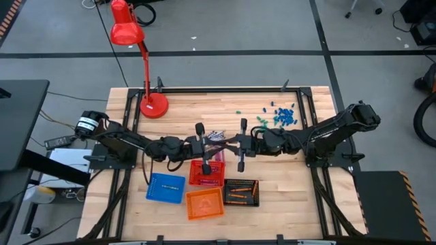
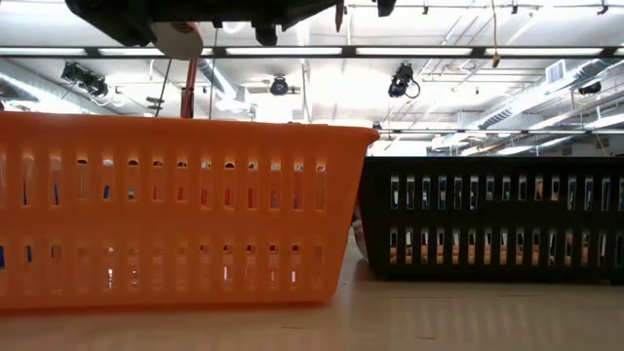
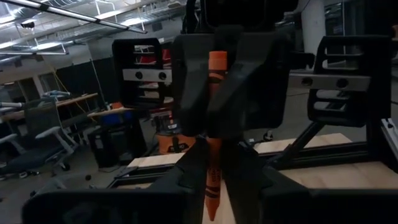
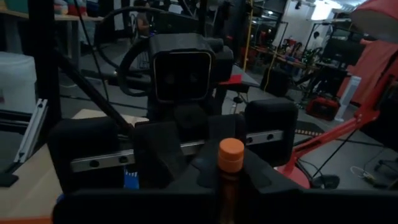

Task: Sort crayons
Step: Put the orange crayon into the black bin

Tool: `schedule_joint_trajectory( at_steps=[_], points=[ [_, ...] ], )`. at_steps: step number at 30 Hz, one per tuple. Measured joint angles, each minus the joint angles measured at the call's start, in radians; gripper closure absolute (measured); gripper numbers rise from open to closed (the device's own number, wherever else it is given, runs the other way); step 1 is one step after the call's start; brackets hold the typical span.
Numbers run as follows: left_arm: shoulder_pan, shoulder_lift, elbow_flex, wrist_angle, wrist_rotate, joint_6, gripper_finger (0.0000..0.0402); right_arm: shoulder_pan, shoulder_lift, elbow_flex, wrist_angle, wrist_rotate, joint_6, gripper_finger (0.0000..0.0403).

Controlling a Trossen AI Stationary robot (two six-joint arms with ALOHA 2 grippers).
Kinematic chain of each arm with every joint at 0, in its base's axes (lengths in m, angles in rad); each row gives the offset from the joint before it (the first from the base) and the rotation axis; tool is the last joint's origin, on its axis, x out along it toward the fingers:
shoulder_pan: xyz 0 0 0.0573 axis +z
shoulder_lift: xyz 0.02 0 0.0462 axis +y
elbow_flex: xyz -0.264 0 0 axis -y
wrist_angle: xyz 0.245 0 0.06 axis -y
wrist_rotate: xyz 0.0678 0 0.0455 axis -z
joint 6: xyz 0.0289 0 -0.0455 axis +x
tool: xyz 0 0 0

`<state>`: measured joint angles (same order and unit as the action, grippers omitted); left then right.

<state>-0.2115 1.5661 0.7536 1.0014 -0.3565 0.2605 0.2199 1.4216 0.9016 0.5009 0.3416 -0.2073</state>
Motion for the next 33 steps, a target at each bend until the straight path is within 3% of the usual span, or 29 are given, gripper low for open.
schedule_joint_trajectory(
  at_steps=[9,15,23,33],
  points=[
    [-0.018,-0.002,0.000,-0.160,0.004,0.012,0.0244,0.005,0.000,0.000,-0.138,0.013,0.124,0.0361],
    [-0.056,-0.011,-0.001,-0.315,-0.023,-0.008,0.0238,0.048,0.000,0.000,-0.274,-0.021,0.210,0.0372],
    [-0.061,-0.155,0.000,-0.553,-0.077,-0.039,0.0238,0.148,0.000,0.000,-0.493,-0.105,0.474,0.0368],
    [-0.067,-0.229,-0.001,-0.634,-0.077,-0.118,0.0238,0.259,0.020,0.001,-0.530,-0.196,0.684,0.0369]
  ],
)
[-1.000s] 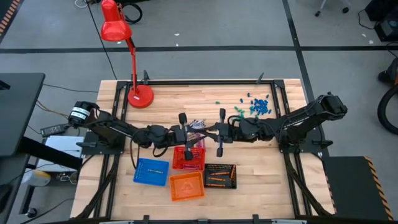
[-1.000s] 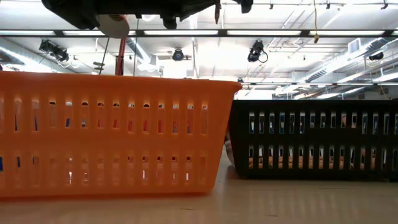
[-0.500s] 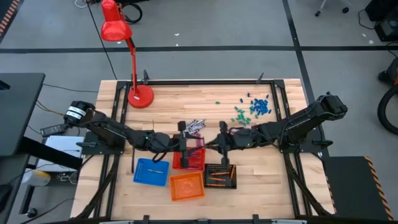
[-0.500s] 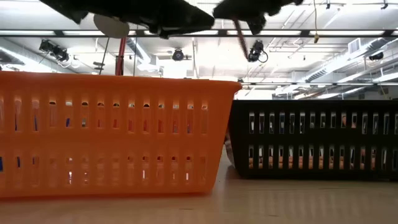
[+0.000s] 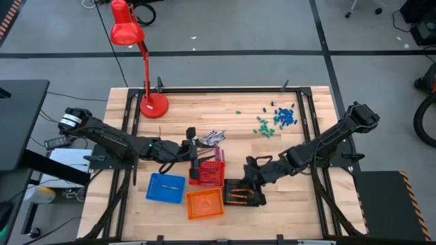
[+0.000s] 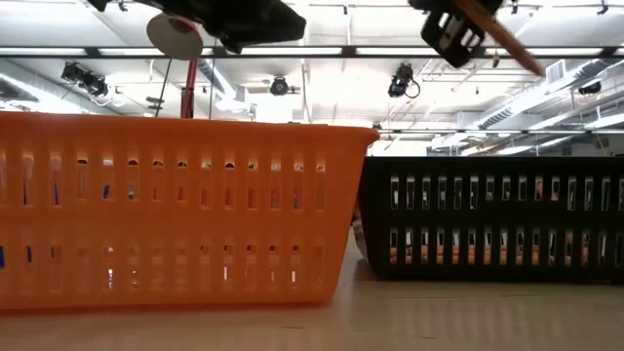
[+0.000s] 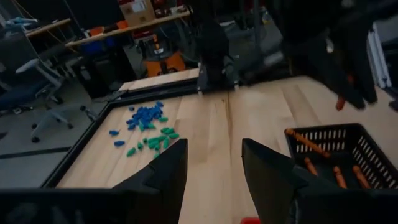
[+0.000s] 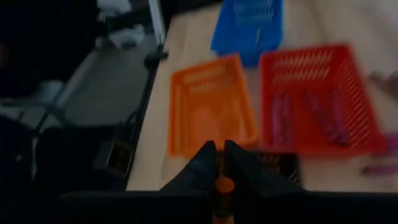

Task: Sort crayons
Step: Put the orange crayon into the black bin

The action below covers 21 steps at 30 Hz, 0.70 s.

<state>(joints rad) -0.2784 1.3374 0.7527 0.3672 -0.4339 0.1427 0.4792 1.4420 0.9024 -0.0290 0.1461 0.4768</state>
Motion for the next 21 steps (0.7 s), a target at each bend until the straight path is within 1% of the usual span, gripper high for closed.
schedule_joint_trajectory(
  at_steps=[4,6,8,11,13,21],
  points=[
    [0.002,-0.001,0.000,-0.027,0.000,-0.002,0.0238,0.022,0.101,0.000,-0.010,-0.040,0.050,0.0370],
    [0.002,-0.001,0.000,-0.021,0.000,-0.001,0.0238,0.025,0.157,0.003,-0.006,-0.075,0.054,0.0370],
    [0.002,-0.001,0.000,-0.021,0.000,-0.002,0.0238,0.025,0.198,0.024,-0.001,-0.087,0.053,0.0370],
    [0.002,-0.001,0.000,-0.026,0.000,-0.002,0.0238,0.025,0.229,0.058,-0.003,-0.087,0.013,0.0370],
    [0.002,-0.001,0.000,-0.029,0.000,-0.002,0.0238,0.025,0.241,0.069,-0.043,-0.087,-0.012,0.0370],
    [0.002,0.000,0.000,-0.042,0.000,-0.001,0.0237,0.030,0.243,0.073,-0.111,-0.086,-0.137,0.0370]
  ],
)
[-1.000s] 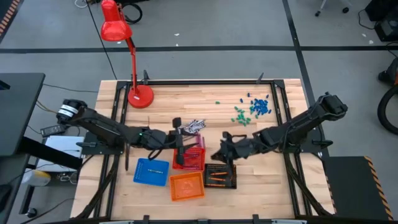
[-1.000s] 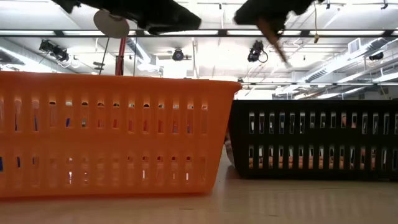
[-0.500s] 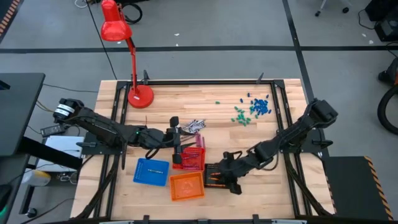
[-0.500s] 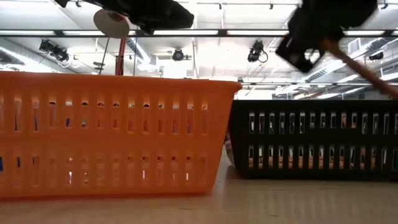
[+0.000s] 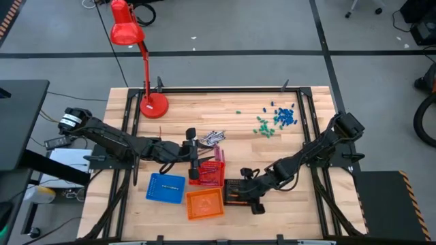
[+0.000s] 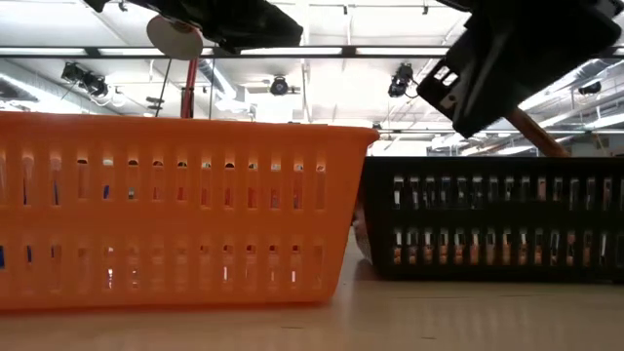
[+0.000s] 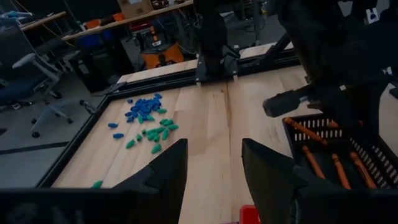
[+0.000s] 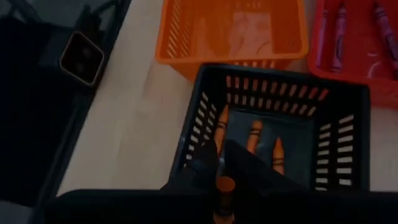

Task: Sort crayons
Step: Put the orange crayon into the black bin

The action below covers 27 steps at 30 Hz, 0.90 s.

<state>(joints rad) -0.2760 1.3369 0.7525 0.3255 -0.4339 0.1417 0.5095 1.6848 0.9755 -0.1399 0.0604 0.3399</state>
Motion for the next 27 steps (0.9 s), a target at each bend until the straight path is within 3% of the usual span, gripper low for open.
schedule_joint_trajectory(
  at_steps=[16,23,27],
  points=[
    [-0.001,0.000,0.000,-0.002,0.000,0.001,0.0237,0.000,-0.001,-0.036,-0.052,0.092,-0.119,0.0370],
    [-0.001,0.000,0.000,-0.002,0.000,0.003,0.0237,0.001,-0.001,-0.089,0.085,0.094,-0.131,0.0370],
    [-0.001,0.000,0.000,-0.002,0.000,0.003,0.0237,0.002,-0.001,-0.089,0.174,0.042,-0.137,0.0368]
  ],
)
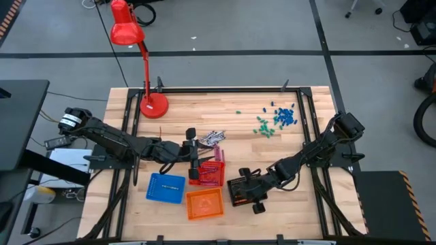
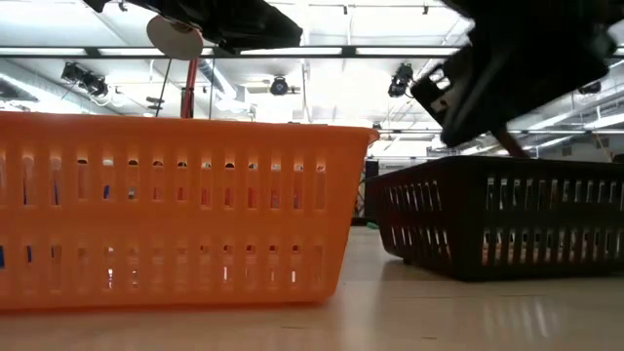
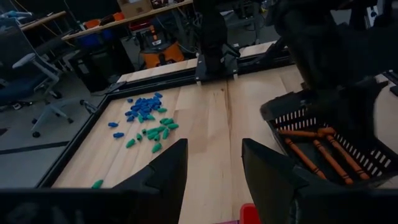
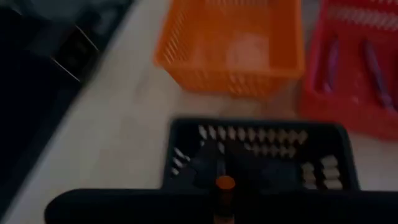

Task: Sort crayons
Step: Put the orange crayon into the black bin

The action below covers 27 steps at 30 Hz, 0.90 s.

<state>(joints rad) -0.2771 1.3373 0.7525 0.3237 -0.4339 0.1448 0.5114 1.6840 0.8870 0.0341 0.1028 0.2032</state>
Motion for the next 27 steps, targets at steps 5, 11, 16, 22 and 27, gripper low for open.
schedule_joint_trajectory(
  at_steps=[5,11,16,22,27],
  points=[
    [-0.001,0.000,0.000,0.000,0.000,0.000,0.0237,0.000,-0.001,0.001,0.018,-0.025,0.005,0.0367],
    [-0.002,0.000,0.000,0.000,0.000,0.000,0.0237,-0.004,-0.002,0.001,-0.097,-0.053,0.106,0.0367],
    [-0.002,0.000,0.000,0.000,0.000,-0.001,0.0237,-0.007,-0.001,0.001,-0.183,-0.054,0.130,0.0367],
    [-0.002,0.000,0.000,0.000,0.000,-0.004,0.0237,-0.002,0.000,0.001,-0.174,0.024,0.110,0.0367],
    [-0.002,0.000,0.000,0.000,0.000,-0.004,0.0237,-0.003,0.000,-0.011,-0.096,0.036,0.107,0.0367]
  ],
)
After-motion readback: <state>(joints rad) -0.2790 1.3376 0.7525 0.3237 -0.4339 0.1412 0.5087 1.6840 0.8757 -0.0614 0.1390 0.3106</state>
